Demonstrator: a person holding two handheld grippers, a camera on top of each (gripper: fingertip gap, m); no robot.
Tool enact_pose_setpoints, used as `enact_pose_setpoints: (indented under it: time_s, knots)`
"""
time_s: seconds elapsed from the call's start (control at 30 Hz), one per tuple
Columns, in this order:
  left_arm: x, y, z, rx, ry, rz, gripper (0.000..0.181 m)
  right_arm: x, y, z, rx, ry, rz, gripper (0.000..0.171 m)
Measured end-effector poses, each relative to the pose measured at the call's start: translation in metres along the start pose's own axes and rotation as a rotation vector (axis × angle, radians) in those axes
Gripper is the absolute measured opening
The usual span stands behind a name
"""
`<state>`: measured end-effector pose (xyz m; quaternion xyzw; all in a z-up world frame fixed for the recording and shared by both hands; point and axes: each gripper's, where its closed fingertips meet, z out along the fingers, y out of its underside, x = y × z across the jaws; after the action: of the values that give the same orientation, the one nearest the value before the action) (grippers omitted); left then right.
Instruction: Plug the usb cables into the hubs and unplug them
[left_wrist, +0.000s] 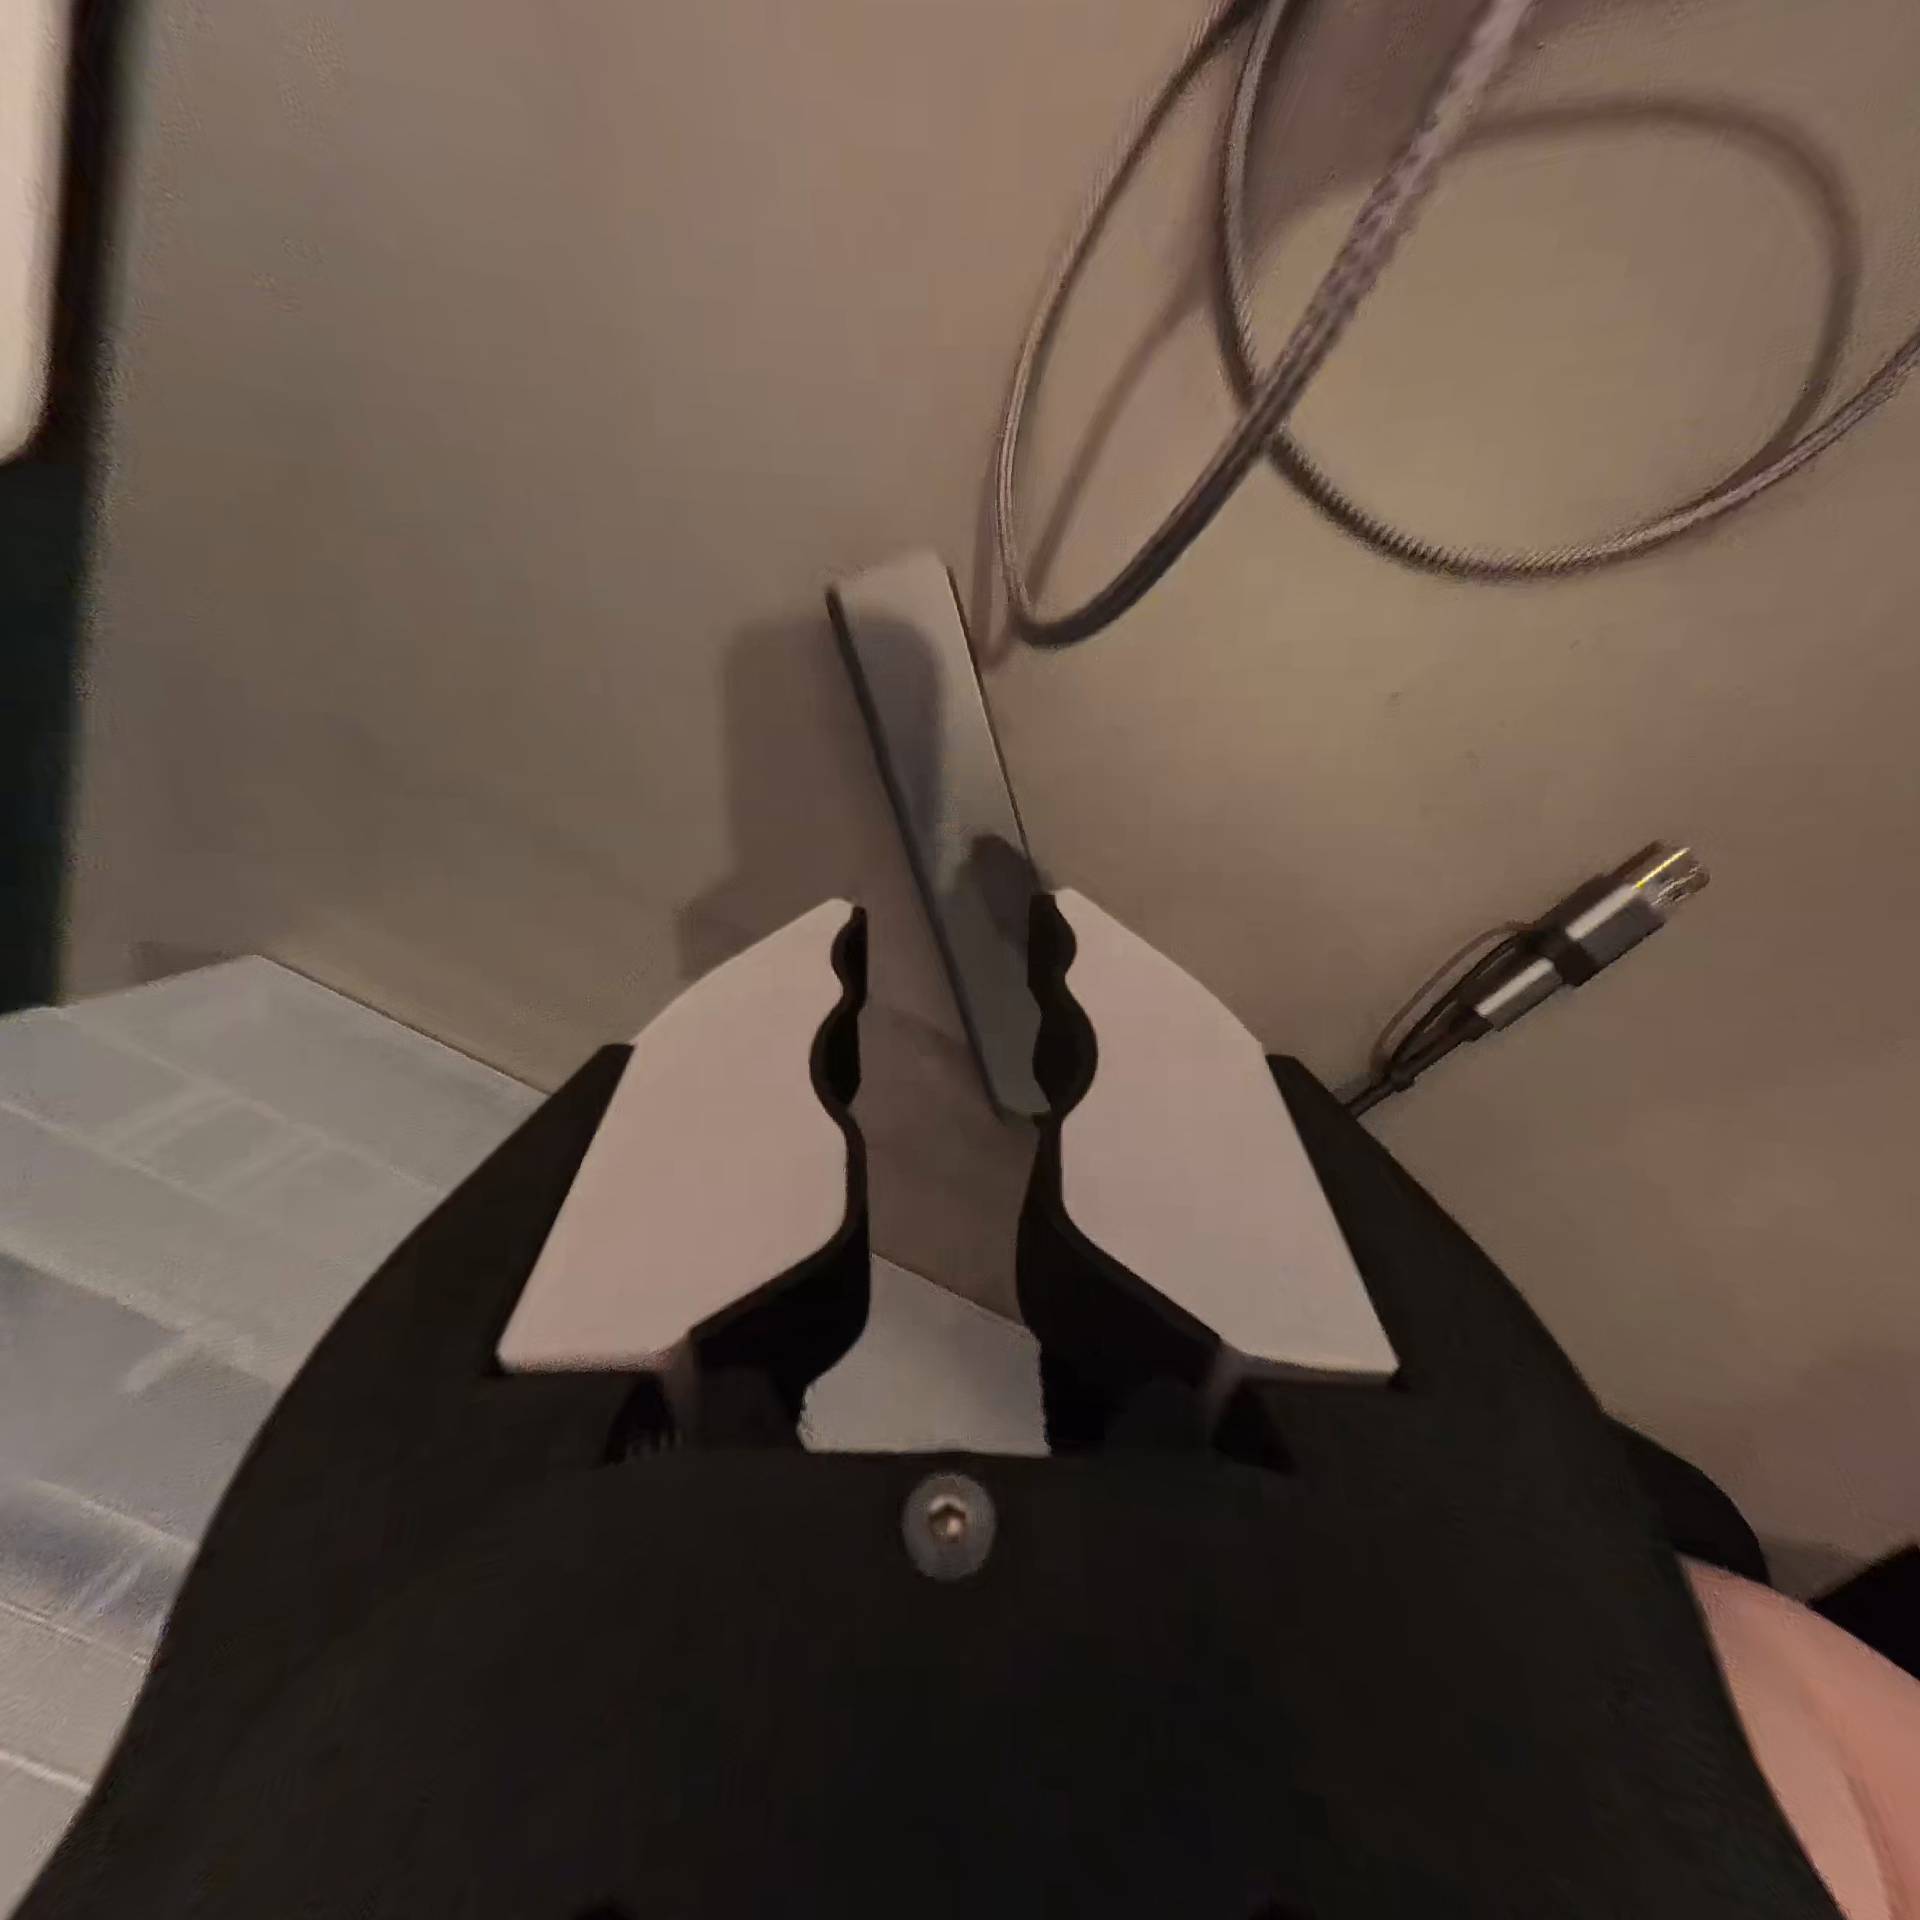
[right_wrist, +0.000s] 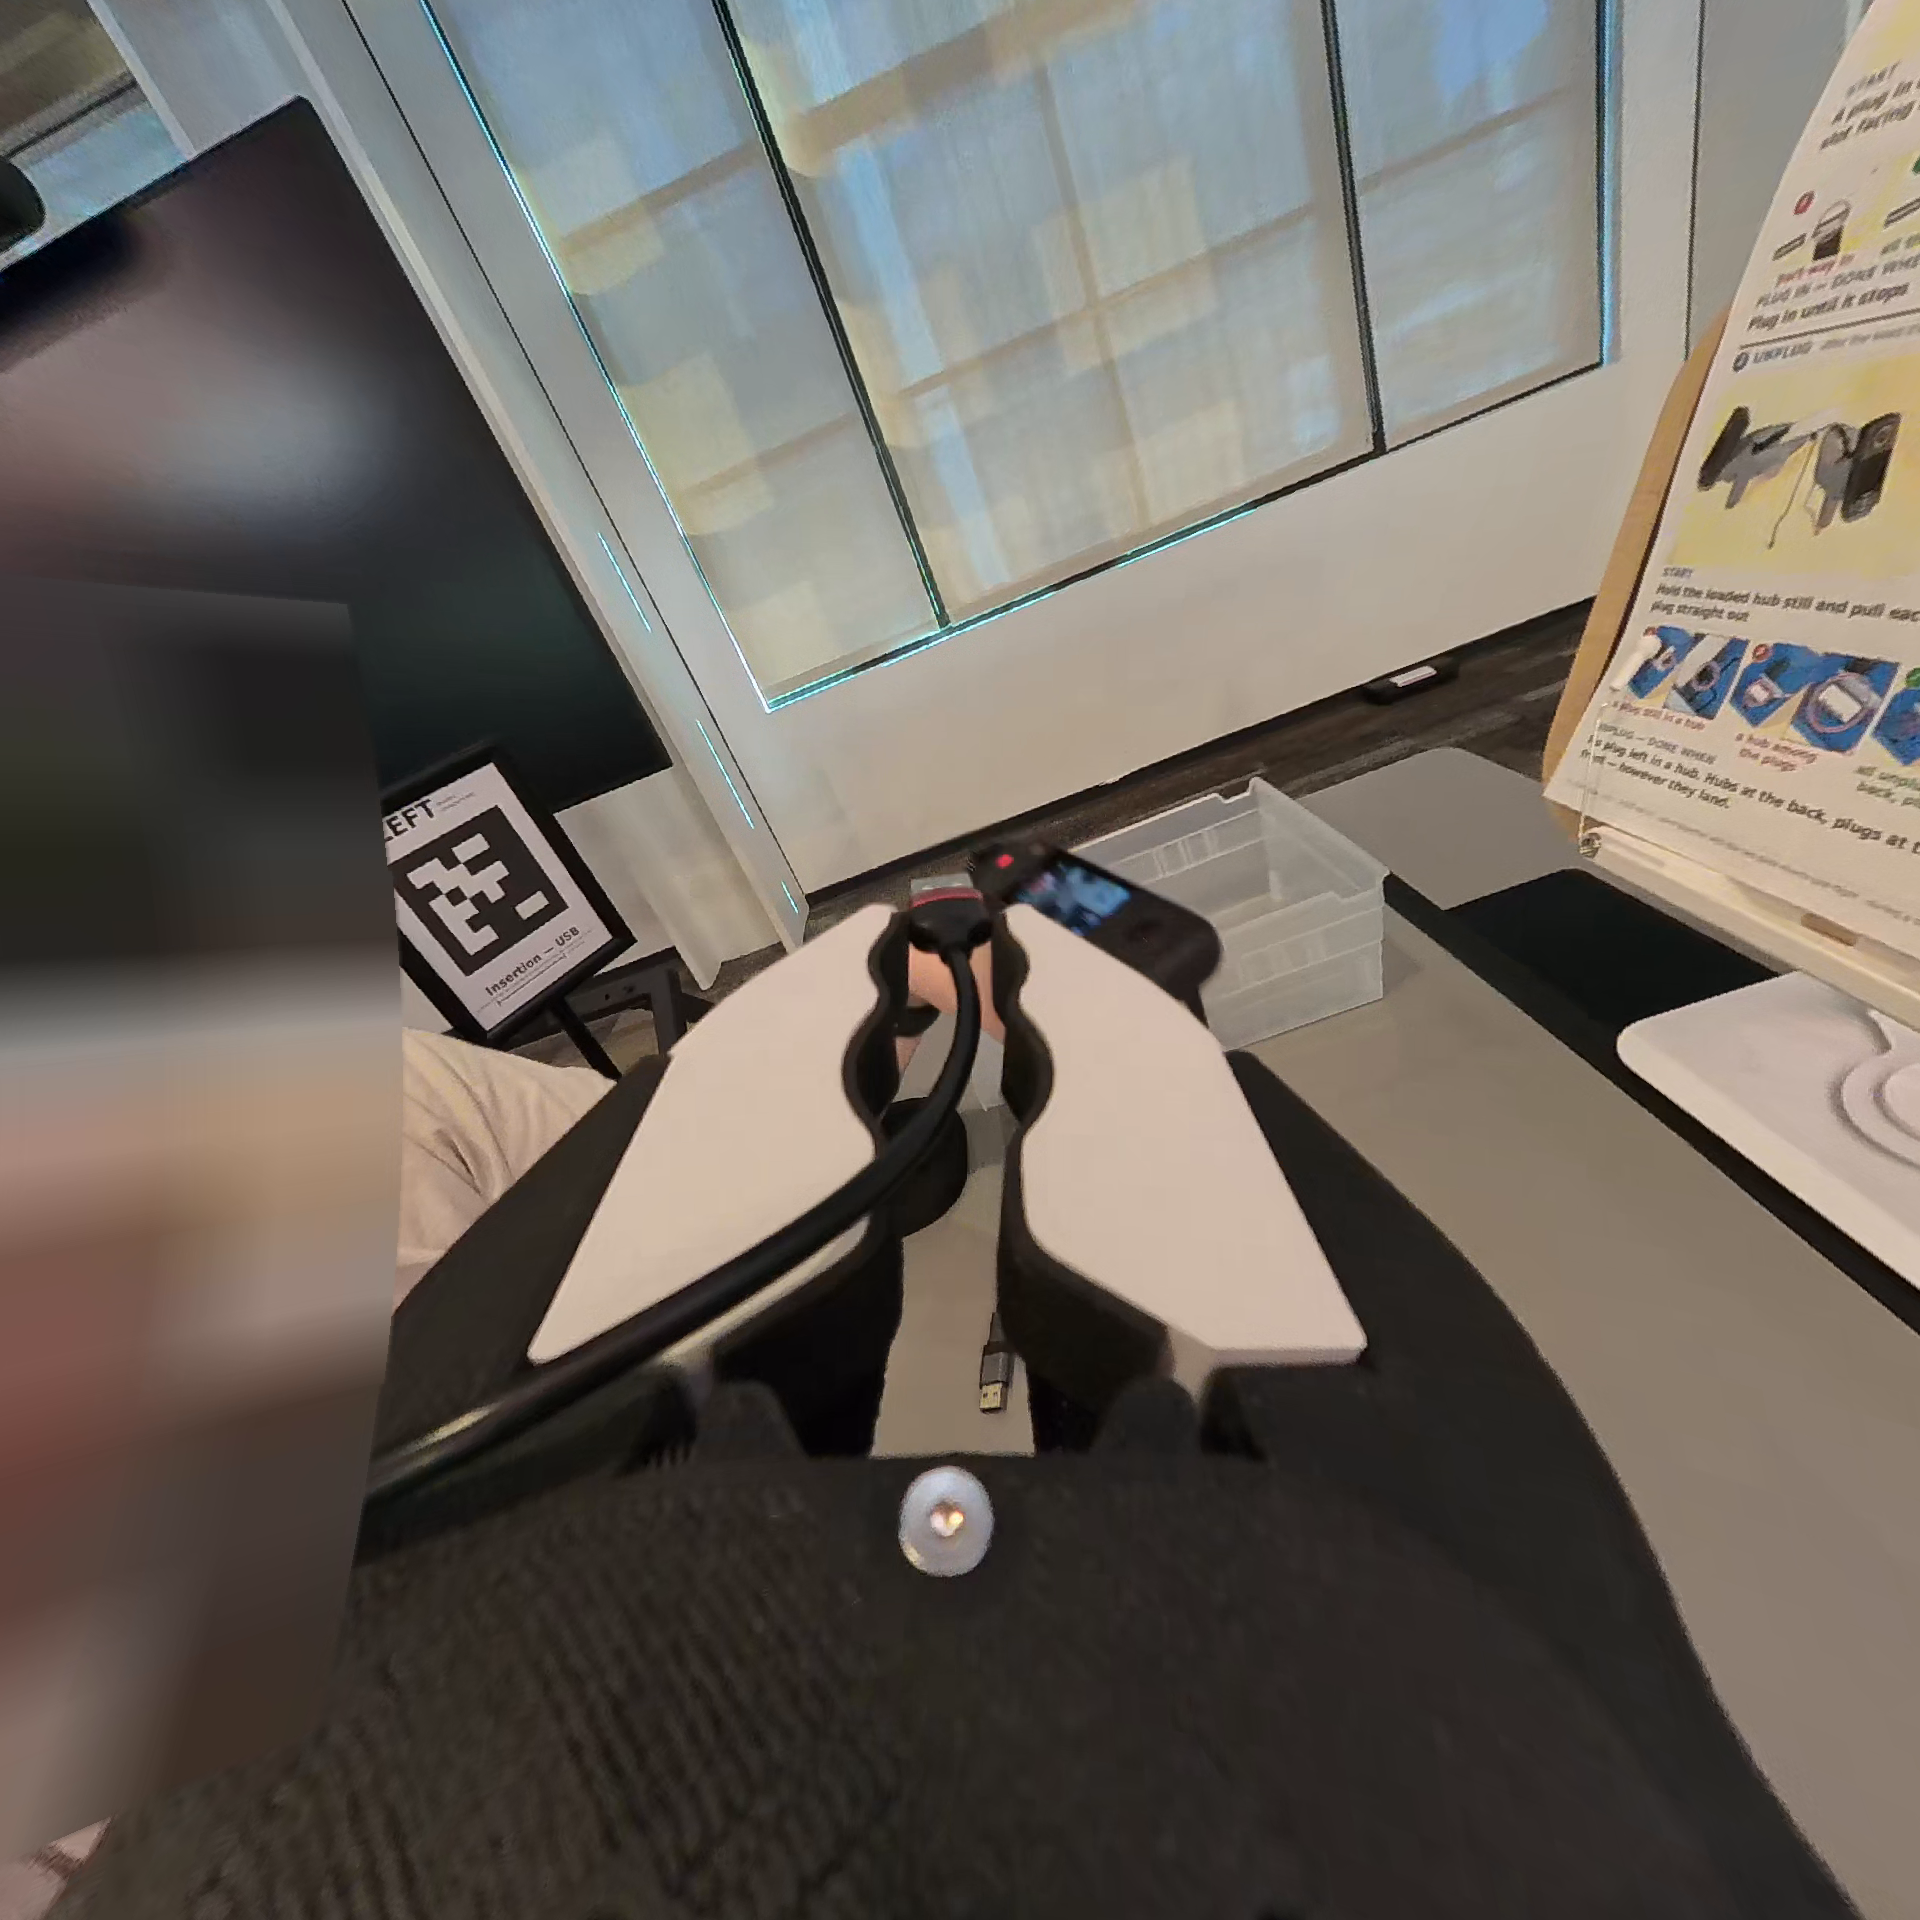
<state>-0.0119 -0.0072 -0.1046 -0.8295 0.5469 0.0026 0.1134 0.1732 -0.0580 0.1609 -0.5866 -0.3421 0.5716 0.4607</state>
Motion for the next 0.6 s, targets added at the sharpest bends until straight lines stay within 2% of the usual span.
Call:
enact_pose_setpoints:
  time_s: [0.03,0.07,0.1,0.13,0.2,0.3,0.37,0.6]
  knots:
    - [0.001,0.010,0.010,-0.070,0.021,-0.017,0.031,-0.002,-0.002,-0.002,0.007,-0.001,-0.005,0.016]
    - [0.003,0.017,0.019,-0.127,0.047,-0.034,0.031,-0.003,-0.002,-0.004,0.010,-0.003,-0.009,0.016]
    - [0.007,0.024,0.026,-0.168,0.088,-0.061,0.020,-0.005,-0.003,-0.005,0.011,-0.004,-0.012,0.016]
    - [0.010,0.030,0.032,-0.206,0.117,-0.085,0.018,-0.006,-0.003,-0.006,0.012,-0.005,-0.015,0.016]
    - [0.007,0.034,0.041,-0.232,0.115,-0.119,0.031,-0.007,-0.002,-0.006,0.007,-0.007,-0.016,0.016]
    - [0.009,0.029,0.046,-0.183,0.151,-0.140,0.040,-0.009,0.000,-0.005,-0.012,-0.013,-0.022,0.016]
    - [0.004,0.042,0.052,-0.252,0.108,-0.139,0.057,-0.011,0.000,-0.005,-0.013,-0.018,-0.026,0.016]
    - [0.005,0.041,0.051,-0.252,0.103,-0.202,0.051,-0.009,0.000,-0.004,-0.011,-0.014,-0.022,0.016]
